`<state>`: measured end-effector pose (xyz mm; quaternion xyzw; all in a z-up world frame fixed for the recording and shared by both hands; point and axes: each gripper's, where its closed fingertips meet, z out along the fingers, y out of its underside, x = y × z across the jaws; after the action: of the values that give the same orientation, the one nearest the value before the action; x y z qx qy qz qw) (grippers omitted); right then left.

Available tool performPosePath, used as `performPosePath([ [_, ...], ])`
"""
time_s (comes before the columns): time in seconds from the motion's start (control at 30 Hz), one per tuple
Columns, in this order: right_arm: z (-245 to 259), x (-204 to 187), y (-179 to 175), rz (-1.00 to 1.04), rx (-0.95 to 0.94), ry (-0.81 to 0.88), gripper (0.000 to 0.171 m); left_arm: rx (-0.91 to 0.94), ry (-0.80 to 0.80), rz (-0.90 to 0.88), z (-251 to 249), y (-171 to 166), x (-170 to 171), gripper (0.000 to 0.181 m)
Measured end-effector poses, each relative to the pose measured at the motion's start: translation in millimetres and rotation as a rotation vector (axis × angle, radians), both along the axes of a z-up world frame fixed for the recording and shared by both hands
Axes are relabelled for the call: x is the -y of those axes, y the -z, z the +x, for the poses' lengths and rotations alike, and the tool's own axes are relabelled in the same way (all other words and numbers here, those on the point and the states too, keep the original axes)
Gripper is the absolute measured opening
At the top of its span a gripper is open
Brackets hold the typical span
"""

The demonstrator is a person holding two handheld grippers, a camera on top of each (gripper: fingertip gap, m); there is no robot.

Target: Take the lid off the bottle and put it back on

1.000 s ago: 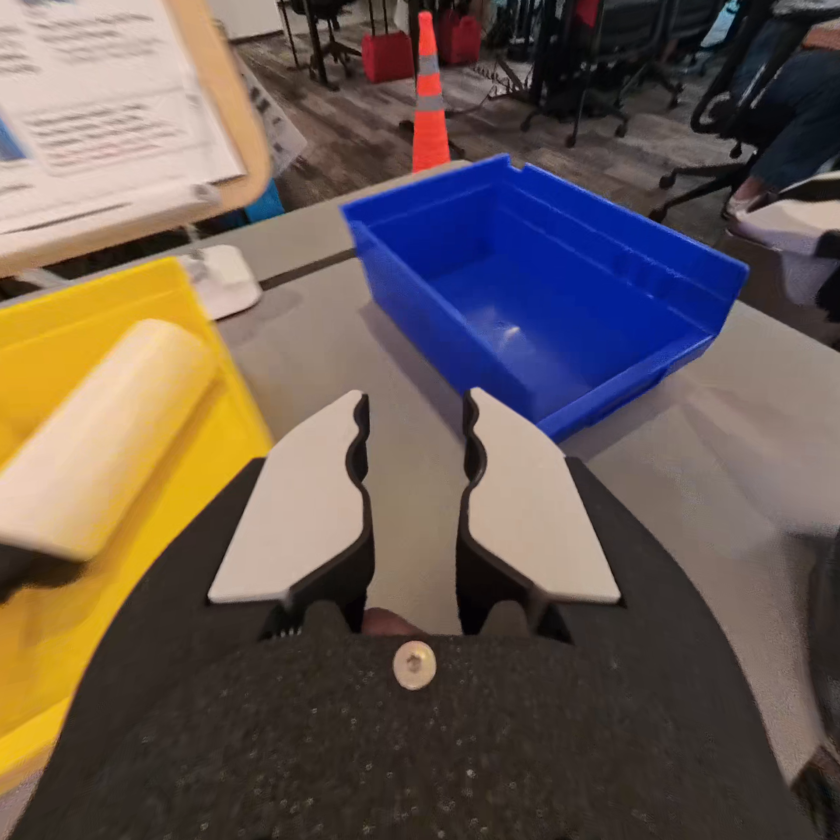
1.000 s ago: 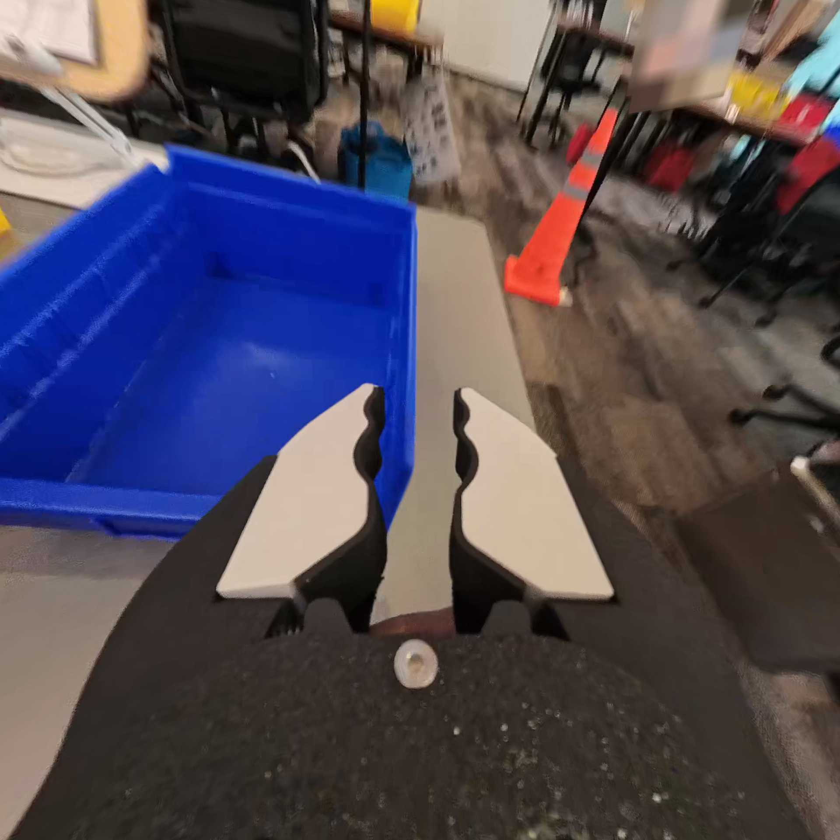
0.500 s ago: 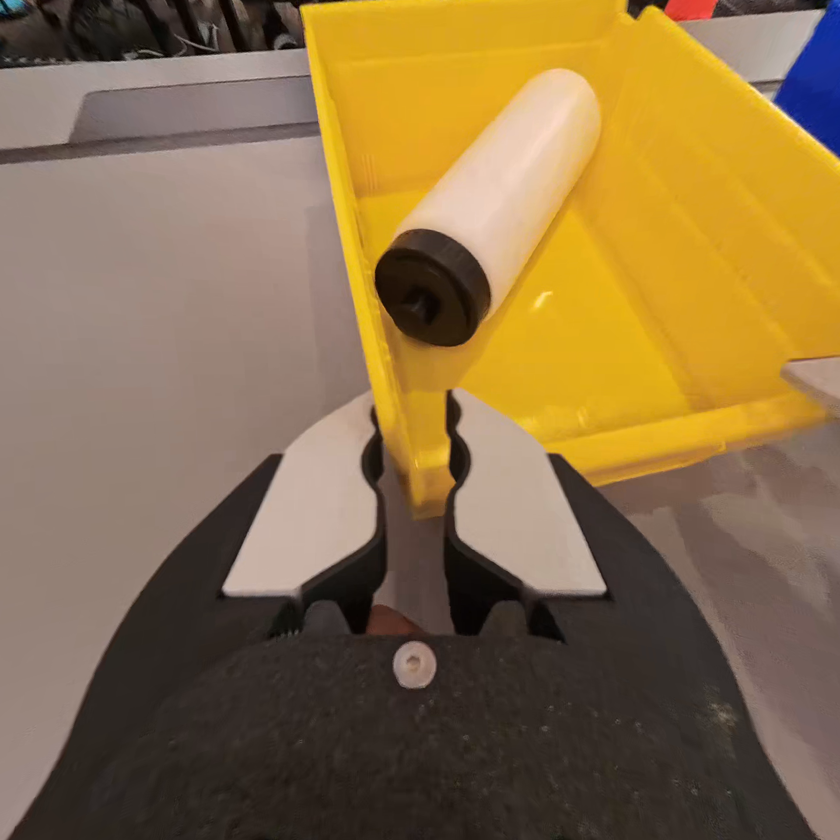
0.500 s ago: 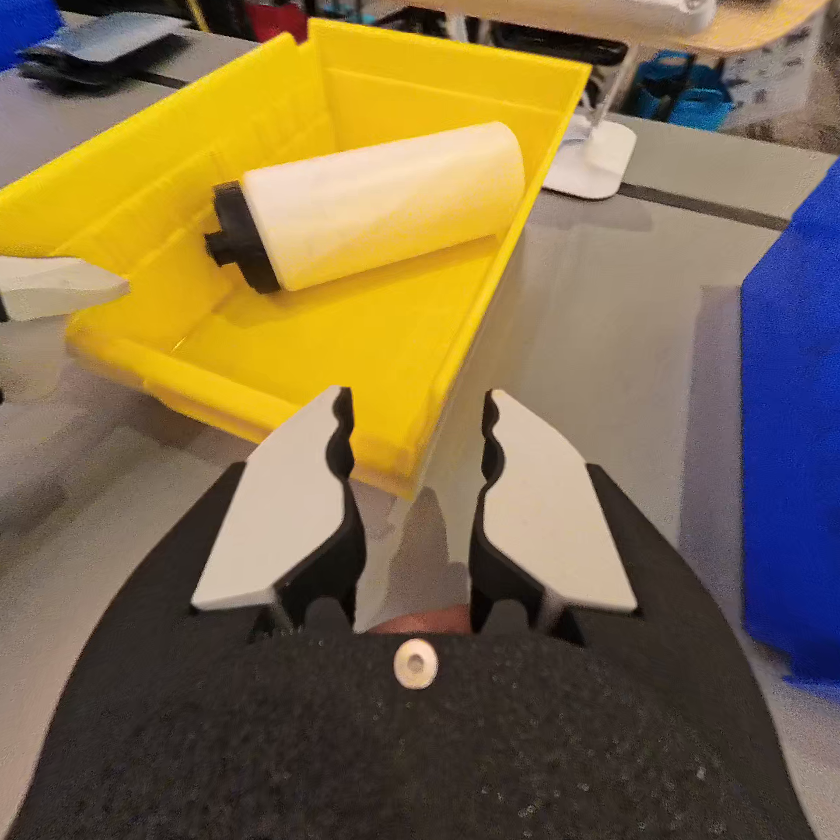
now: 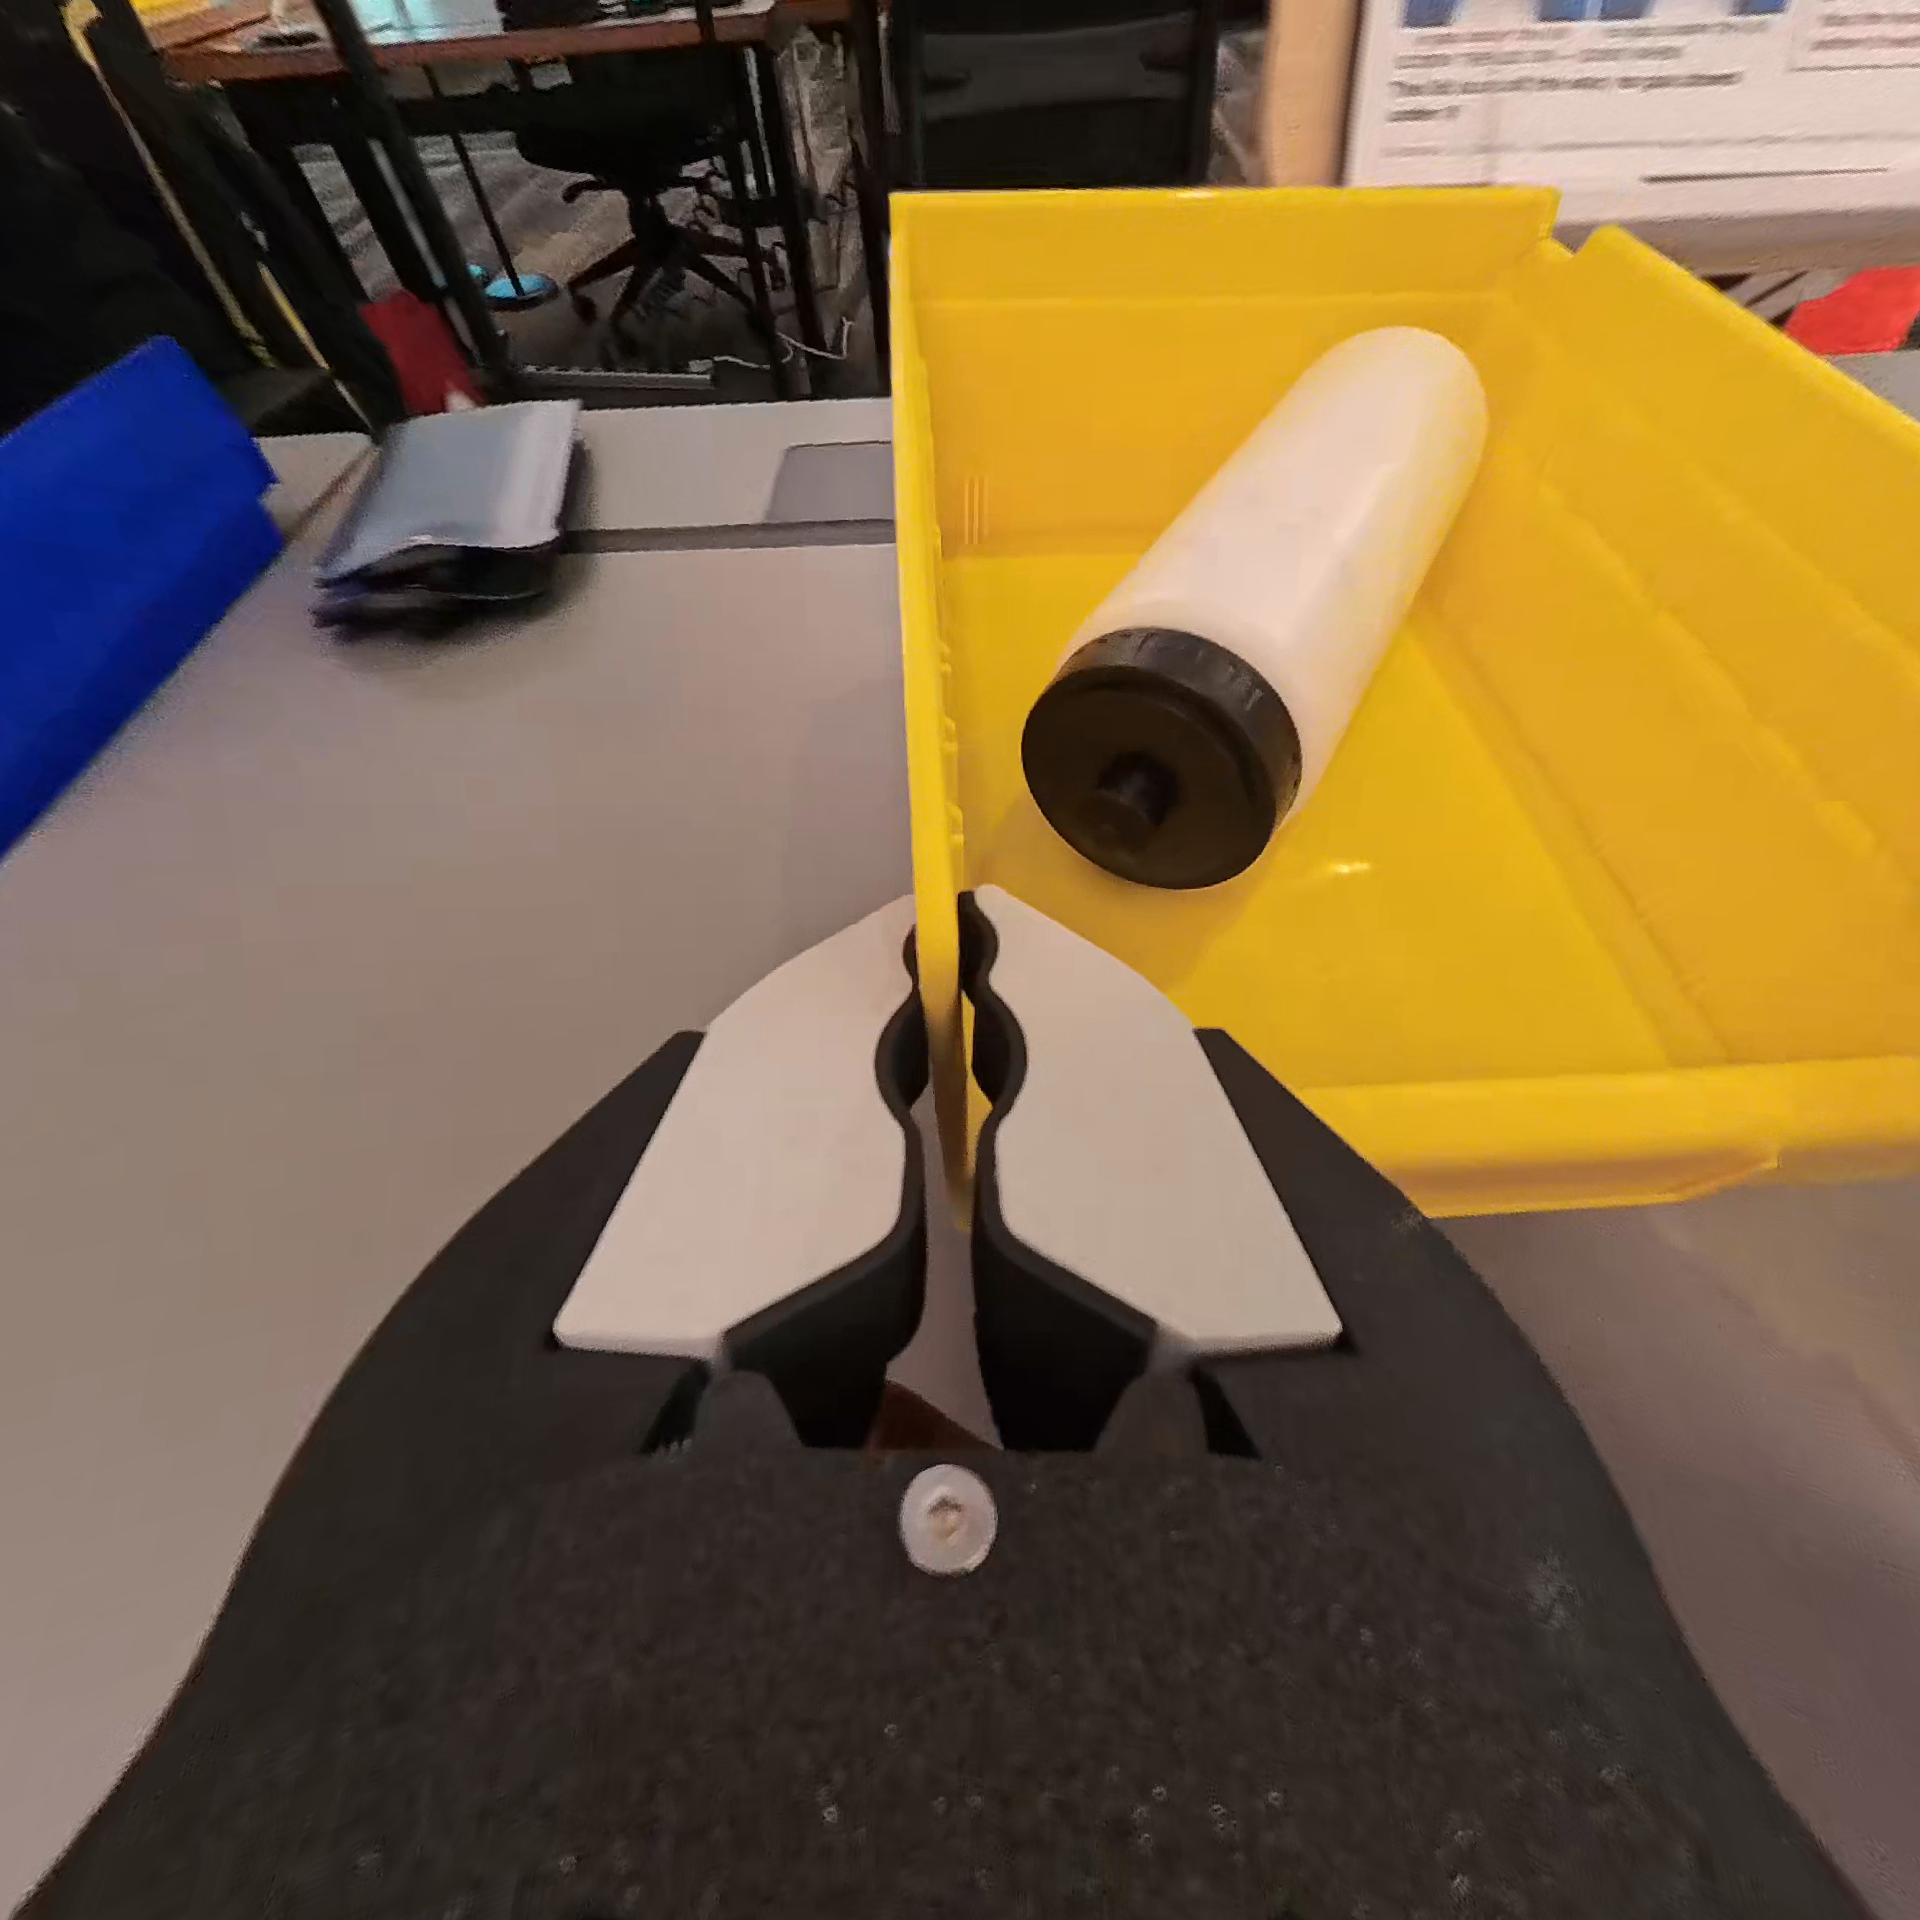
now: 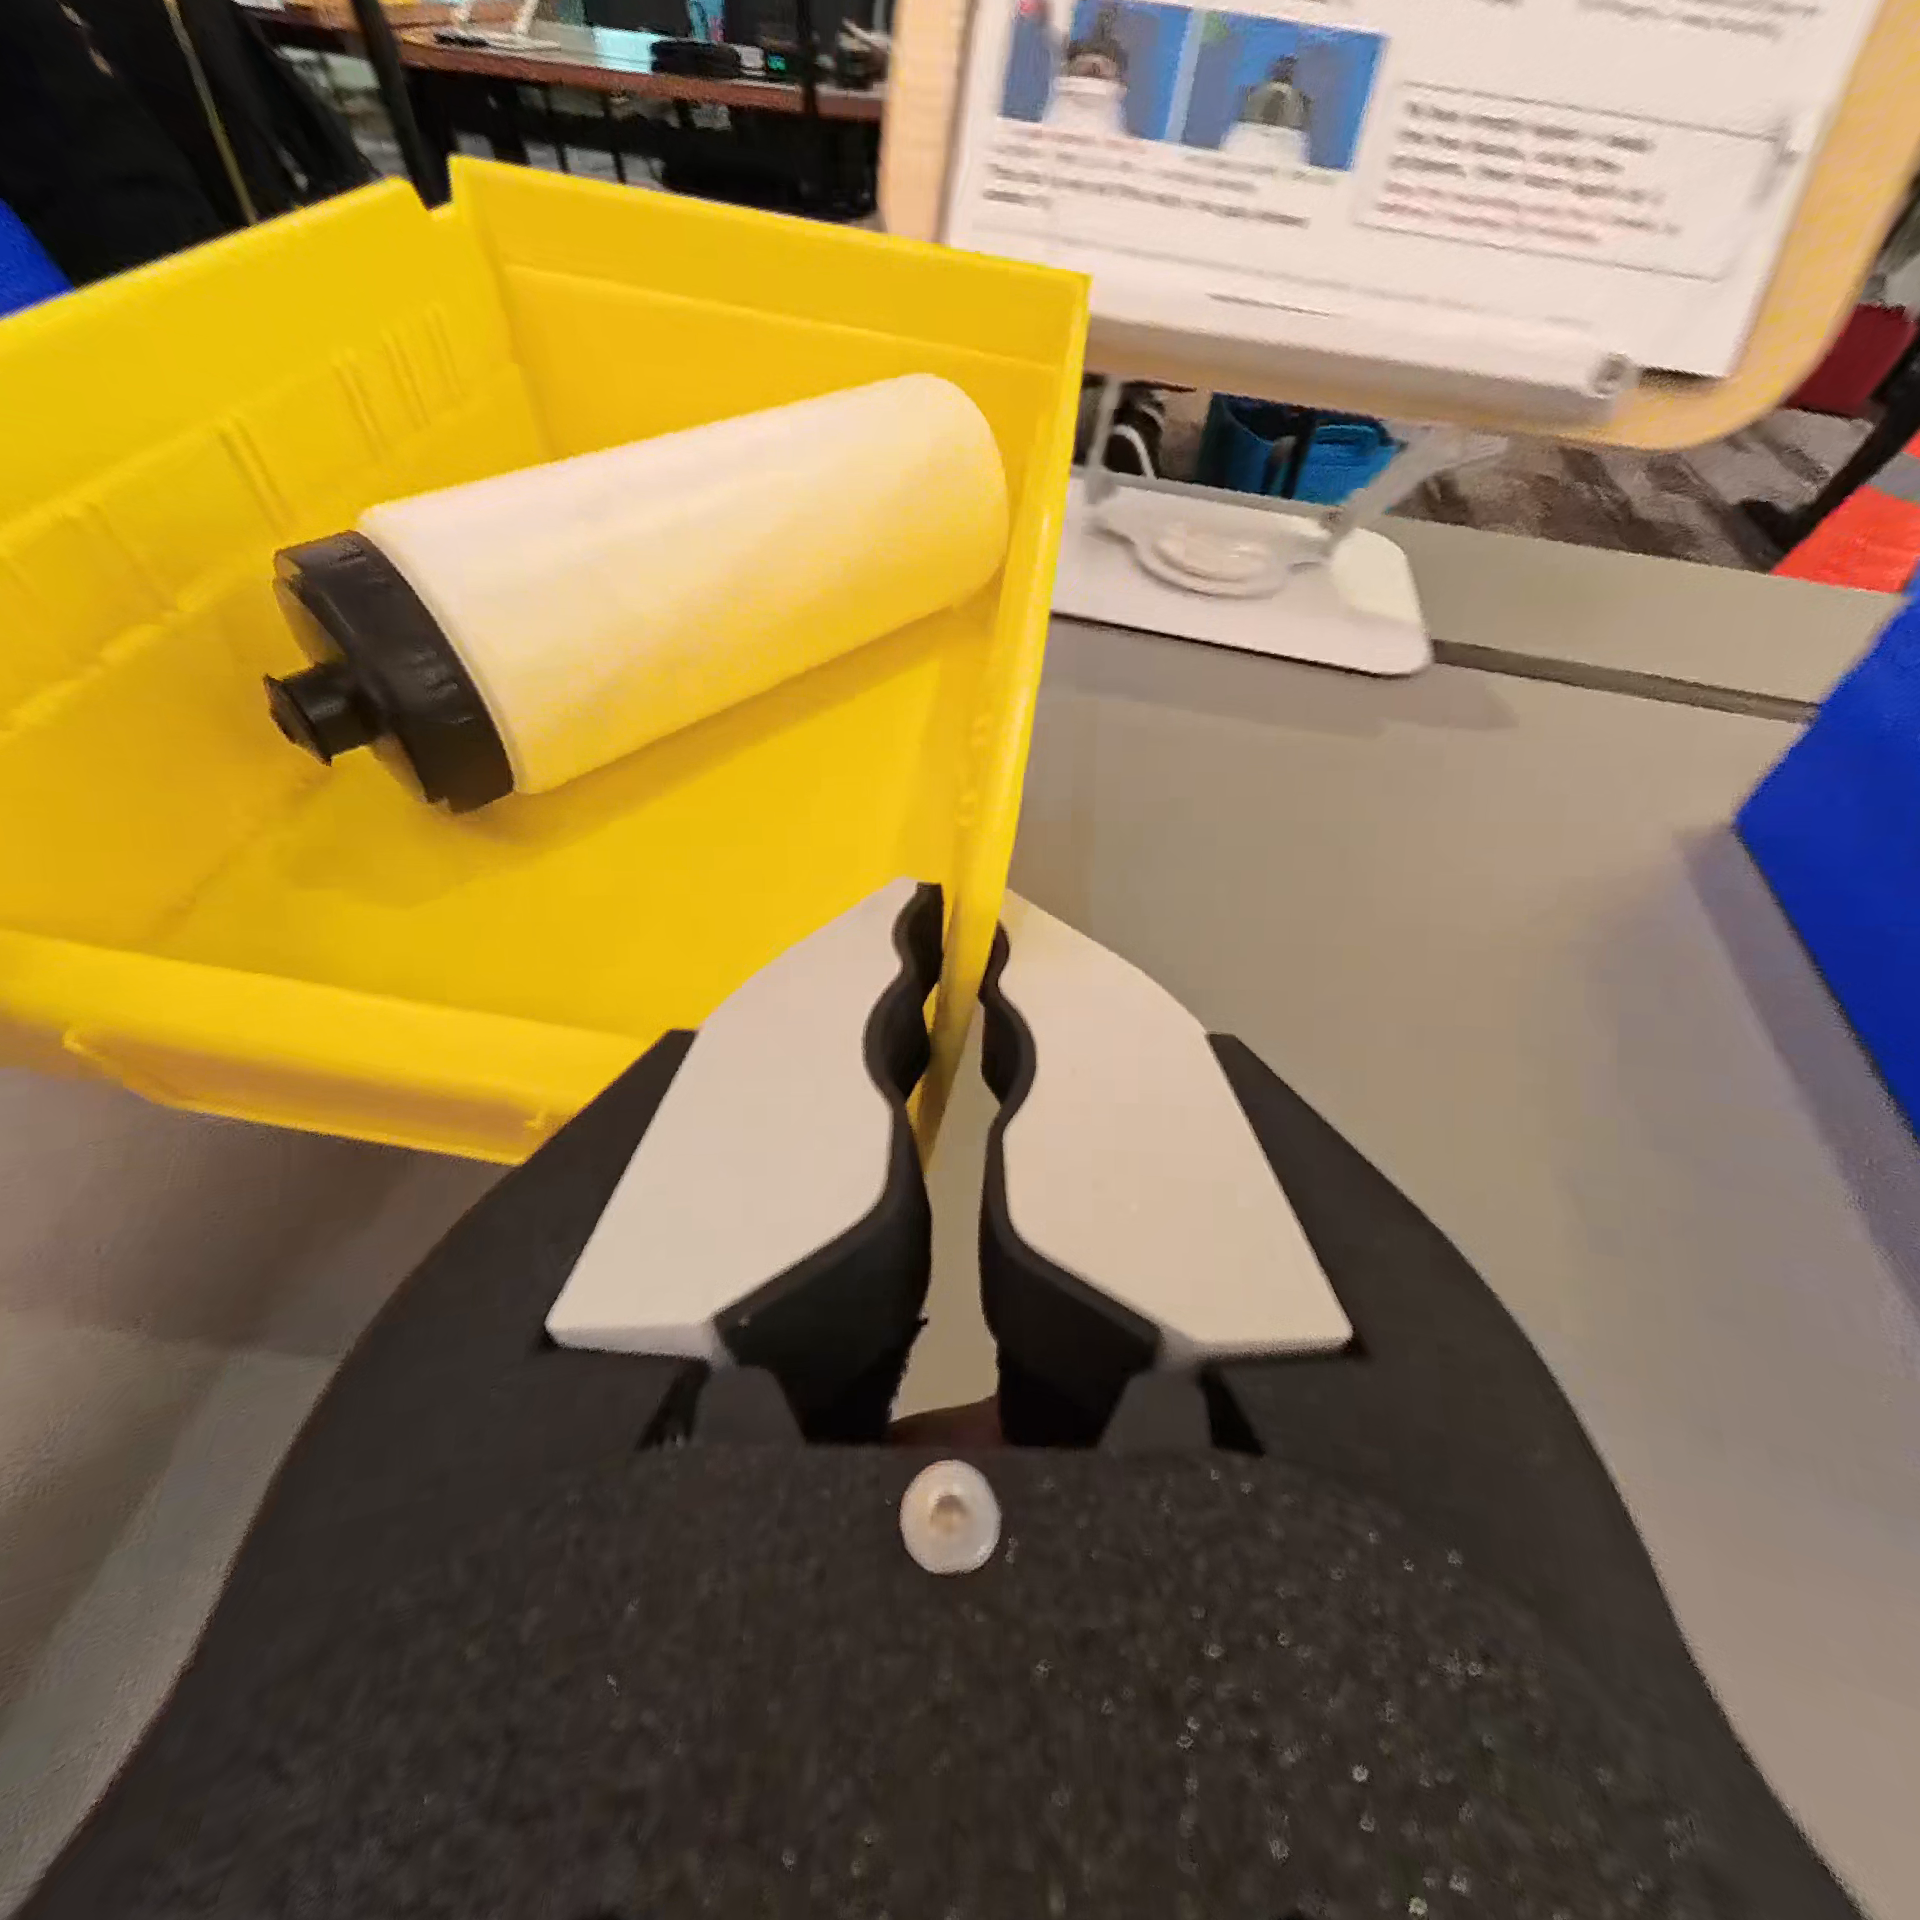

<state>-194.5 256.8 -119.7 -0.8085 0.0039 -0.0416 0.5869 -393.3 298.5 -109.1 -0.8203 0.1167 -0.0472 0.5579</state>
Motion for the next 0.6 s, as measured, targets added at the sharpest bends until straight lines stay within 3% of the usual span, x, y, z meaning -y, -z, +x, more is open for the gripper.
performPosePath([
  [0.27,-85.9,-28.1,29.3,-0.053,0.007,-0.097,0.007,0.030,-0.057,-0.075,-80.3,26.1,-25.2,0.002],
  [0.53,-106.6,-23.6,37.9,-0.105,0.022,-0.258,0.012,0.102,-0.030,-0.143,-91.5,45.4,-32.0,0.002],
  [0.6,-101.6,-12.4,29.5,-0.114,0.005,-0.337,0.015,0.100,-0.035,-0.134,-91.3,38.8,-26.9,0.018],
])
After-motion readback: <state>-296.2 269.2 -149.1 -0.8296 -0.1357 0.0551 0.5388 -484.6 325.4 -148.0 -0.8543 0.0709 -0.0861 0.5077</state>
